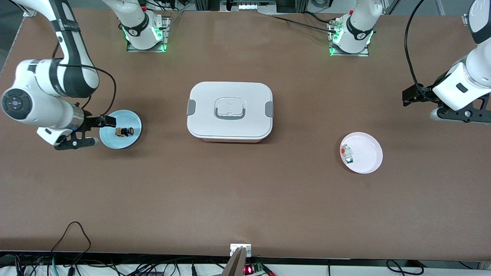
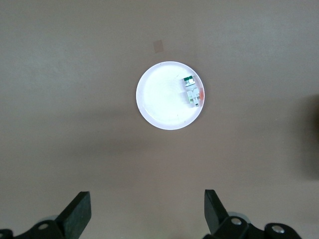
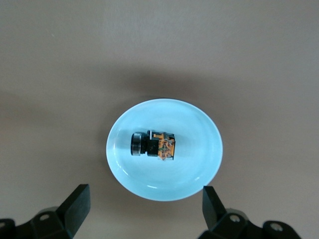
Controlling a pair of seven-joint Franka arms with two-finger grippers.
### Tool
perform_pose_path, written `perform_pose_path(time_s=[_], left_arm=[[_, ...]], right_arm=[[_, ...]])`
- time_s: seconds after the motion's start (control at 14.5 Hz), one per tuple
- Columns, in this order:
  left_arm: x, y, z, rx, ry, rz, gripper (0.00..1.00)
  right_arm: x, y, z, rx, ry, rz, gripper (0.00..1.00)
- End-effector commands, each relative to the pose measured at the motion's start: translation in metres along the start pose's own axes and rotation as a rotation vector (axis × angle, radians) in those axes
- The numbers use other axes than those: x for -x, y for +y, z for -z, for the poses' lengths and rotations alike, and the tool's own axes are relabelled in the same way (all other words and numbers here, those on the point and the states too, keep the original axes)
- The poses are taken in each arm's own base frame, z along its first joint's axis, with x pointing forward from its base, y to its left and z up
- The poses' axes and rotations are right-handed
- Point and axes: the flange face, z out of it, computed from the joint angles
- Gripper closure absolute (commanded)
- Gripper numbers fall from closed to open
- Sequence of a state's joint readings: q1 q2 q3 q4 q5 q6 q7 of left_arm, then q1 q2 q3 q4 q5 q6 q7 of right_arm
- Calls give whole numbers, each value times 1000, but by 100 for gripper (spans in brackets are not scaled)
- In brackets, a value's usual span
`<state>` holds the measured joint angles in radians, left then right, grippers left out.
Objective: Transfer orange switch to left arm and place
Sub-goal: 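Close the right gripper on the orange switch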
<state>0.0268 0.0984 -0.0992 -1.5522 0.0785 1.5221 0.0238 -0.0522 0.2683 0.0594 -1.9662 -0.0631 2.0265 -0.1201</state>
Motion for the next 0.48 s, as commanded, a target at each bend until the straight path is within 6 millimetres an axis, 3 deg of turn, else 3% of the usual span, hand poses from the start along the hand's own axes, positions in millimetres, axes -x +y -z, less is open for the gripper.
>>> perform_pose_path(time_s=[0.0, 0.28, 0.41], left_arm=[[5, -1, 4, 12, -4, 7, 0], [5, -1, 4, 12, -4, 9, 0], [5, -3, 4, 12, -2, 9, 0]], right_arm=[[-1, -1, -33, -2, 0, 21, 0], [0, -4, -88, -11, 2, 25, 0], [-1, -4, -104, -14, -2, 28, 0]])
